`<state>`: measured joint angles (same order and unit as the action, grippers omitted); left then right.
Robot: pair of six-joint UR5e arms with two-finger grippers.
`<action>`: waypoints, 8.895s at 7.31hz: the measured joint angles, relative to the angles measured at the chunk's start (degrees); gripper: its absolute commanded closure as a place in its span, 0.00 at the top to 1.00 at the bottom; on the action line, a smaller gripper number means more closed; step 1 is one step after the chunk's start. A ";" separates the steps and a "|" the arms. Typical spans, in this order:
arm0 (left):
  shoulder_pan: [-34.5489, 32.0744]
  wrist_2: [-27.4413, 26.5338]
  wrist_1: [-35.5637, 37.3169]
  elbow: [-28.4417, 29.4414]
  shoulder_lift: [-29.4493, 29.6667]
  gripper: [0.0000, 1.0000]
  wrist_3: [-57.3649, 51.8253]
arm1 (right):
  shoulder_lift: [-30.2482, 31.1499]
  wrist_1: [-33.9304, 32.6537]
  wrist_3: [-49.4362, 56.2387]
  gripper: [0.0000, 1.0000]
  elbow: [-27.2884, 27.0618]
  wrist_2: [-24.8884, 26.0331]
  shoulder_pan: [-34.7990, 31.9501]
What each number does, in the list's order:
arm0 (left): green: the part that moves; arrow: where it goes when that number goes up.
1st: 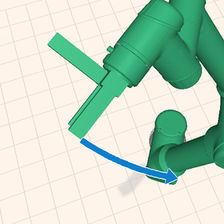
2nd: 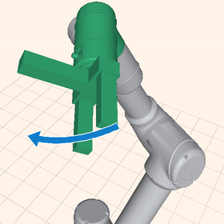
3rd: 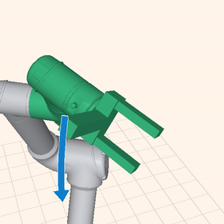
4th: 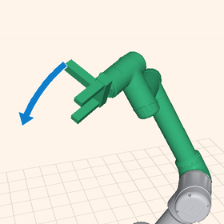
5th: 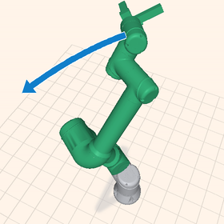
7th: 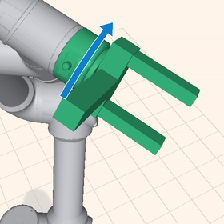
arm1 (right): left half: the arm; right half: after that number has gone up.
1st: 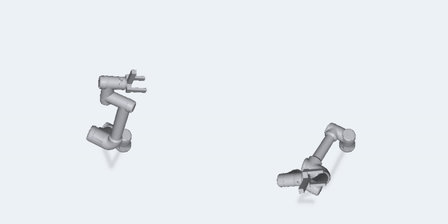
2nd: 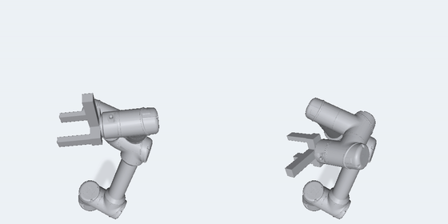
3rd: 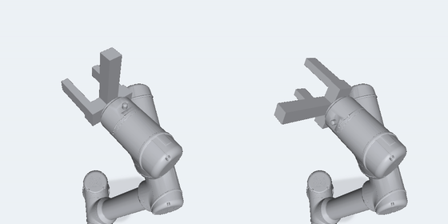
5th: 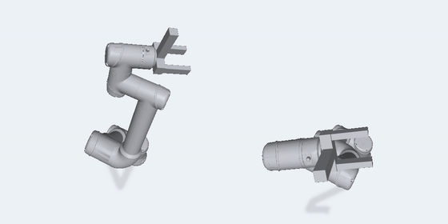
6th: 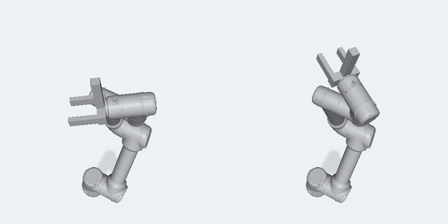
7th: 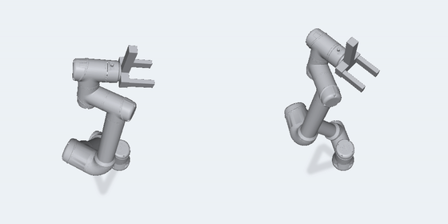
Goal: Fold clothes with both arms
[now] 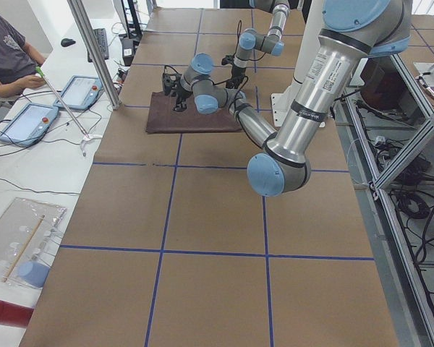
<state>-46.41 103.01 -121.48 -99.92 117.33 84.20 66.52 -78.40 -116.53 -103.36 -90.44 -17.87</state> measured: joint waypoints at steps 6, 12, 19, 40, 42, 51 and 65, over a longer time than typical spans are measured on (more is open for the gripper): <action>-0.03 0.00 0.01 -0.11 0.09 0.72 1.07 | 0.10 -2.40 0.18 0.00 -2.33 -0.33 0.07; 21.45 -11.25 0.65 -10.76 -9.44 0.72 24.52 | 3.77 -2.90 0.16 0.00 -9.47 -0.94 -0.29; 35.92 -16.87 6.50 -9.11 -10.51 0.61 32.67 | 4.31 -2.90 0.22 0.00 -9.95 -1.13 -0.23; 35.79 -16.45 17.38 -24.92 -12.67 0.00 32.51 | 13.17 -3.37 -4.77 0.00 -26.41 -2.04 6.29; 34.67 -14.52 21.72 -30.55 -12.08 0.00 32.08 | 13.50 -6.28 -7.03 0.00 -30.81 -2.19 4.67; 16.30 -13.35 19.55 -7.39 5.95 0.33 15.71 | -1.52 -7.50 -1.75 0.62 -10.79 -11.46 -16.76; 22.87 -11.00 15.08 6.09 9.82 0.00 -17.97 | -10.09 17.77 20.72 0.00 19.34 -30.31 -35.12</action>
<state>-23.54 92.01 -106.40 -93.82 127.16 66.23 56.43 -60.63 -95.81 -84.01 -120.75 -53.00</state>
